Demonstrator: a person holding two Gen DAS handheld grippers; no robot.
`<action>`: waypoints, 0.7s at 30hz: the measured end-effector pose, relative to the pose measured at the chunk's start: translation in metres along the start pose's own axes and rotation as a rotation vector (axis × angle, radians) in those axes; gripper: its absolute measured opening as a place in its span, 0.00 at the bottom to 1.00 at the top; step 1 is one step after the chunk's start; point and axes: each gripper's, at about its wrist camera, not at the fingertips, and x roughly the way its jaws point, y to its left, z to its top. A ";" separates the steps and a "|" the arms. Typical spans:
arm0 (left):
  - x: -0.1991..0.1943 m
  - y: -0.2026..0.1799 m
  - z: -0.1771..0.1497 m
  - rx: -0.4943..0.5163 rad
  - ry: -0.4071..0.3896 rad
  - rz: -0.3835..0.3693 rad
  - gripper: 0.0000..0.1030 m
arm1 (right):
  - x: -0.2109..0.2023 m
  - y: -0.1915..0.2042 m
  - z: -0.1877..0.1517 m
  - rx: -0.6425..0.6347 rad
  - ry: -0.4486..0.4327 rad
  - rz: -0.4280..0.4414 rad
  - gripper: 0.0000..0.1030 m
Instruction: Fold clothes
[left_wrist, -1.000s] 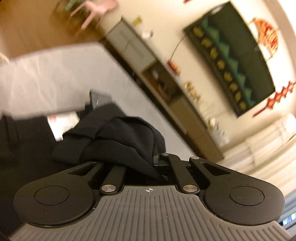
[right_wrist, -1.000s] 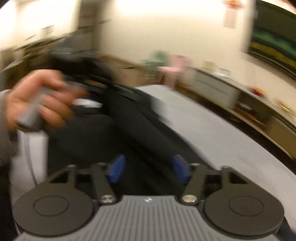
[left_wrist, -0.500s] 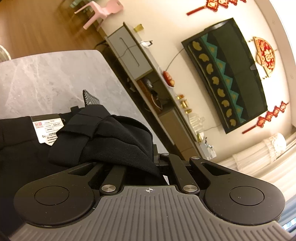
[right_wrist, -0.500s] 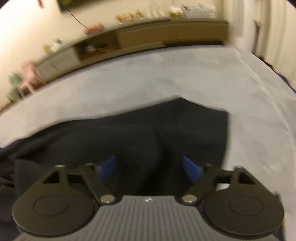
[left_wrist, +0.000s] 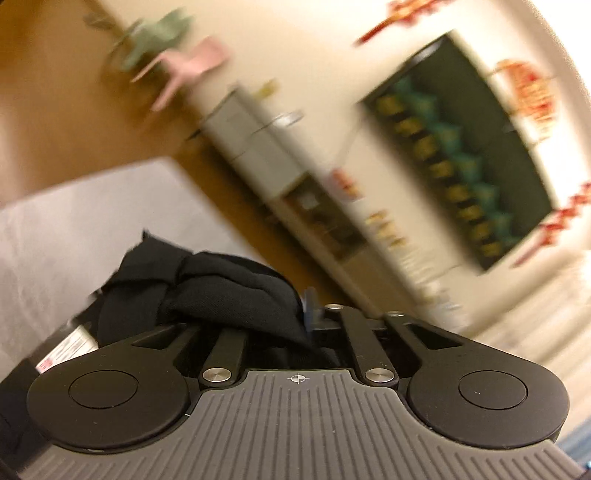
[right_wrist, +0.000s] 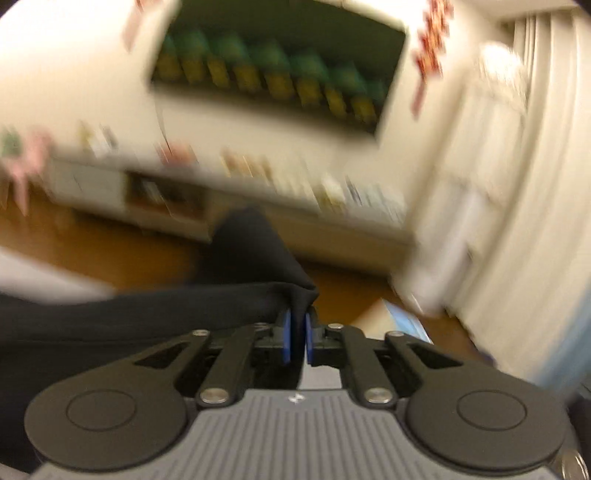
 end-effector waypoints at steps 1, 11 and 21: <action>0.009 0.004 -0.002 -0.012 0.025 0.037 0.26 | 0.017 -0.003 -0.013 0.017 0.097 -0.051 0.37; -0.078 0.015 0.021 -0.076 -0.002 -0.029 0.60 | -0.084 -0.013 -0.158 0.305 0.136 0.240 0.74; -0.036 0.001 -0.072 -0.021 0.330 0.081 0.67 | -0.107 -0.025 -0.179 0.375 0.081 0.310 0.81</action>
